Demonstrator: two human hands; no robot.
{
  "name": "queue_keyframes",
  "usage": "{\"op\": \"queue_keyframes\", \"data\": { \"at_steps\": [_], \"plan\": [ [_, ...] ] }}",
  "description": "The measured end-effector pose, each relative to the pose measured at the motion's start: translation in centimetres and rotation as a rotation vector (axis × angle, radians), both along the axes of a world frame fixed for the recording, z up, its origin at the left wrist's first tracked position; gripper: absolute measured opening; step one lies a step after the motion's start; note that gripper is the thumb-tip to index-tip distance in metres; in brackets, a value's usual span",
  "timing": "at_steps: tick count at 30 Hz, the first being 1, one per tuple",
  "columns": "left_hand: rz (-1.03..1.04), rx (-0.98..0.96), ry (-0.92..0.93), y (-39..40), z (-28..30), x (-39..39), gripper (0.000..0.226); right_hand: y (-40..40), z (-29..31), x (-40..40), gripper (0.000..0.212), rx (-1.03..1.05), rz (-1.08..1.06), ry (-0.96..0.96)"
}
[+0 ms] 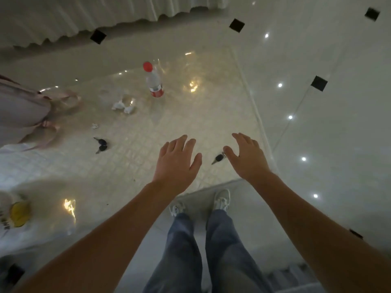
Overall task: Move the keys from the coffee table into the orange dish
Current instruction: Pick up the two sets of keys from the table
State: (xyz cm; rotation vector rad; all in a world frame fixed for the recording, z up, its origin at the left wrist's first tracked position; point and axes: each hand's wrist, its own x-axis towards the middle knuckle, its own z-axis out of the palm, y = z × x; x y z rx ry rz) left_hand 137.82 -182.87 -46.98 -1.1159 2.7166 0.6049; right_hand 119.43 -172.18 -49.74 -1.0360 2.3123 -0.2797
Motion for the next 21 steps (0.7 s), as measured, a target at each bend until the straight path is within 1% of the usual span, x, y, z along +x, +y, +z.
{"op": "queue_keyframes", "data": {
  "at_steps": [6, 10, 17, 21],
  "plan": [
    [-0.076, 0.066, -0.105, 2.1, -10.1, -2.6, 0.052, 1.4, -10.6, -1.2, 0.058, 0.062, 0.061, -0.036],
    [-0.11, 0.101, -0.166, 3.8, -15.3, -2.7, 0.053, 2.0, -16.2, -1.9, 0.057, 0.104, 0.123, -0.053],
    [-0.074, 0.092, -0.169, 4.4, -20.9, -2.9, 0.055, 0.9, -23.3, -2.0, 0.058, 0.169, 0.21, -0.011],
    [-0.059, 0.105, -0.163, 4.6, -23.0, -2.7, 0.055, 0.2, -25.5, -2.7, 0.049, 0.146, 0.206, 0.111]
  ]
}}
